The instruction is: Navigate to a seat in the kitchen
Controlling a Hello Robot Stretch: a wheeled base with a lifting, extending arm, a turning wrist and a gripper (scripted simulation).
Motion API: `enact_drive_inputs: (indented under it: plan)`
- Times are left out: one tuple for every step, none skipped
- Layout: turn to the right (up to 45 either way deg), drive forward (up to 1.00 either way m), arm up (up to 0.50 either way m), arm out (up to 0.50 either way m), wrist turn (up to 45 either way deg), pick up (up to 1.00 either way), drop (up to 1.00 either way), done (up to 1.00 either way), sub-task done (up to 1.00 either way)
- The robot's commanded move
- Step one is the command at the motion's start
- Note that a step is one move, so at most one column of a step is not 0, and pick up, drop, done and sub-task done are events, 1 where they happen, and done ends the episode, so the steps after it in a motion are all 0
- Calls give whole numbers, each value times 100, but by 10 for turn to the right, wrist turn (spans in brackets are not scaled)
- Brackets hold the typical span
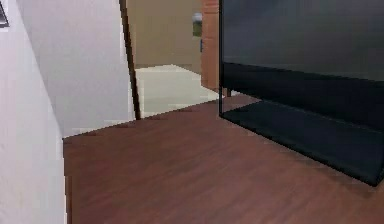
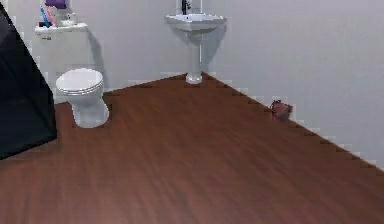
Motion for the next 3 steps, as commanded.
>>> enact_drive_inputs:
  plan:
    - [0, 100, 0, 0, 0, 0, 0, 0, 0]
    - [0, 100, 0, 0, 0, 0, 0, 0, 0]
    - [0, 95, 0, 0, 0, 0, 0, 0, 0]
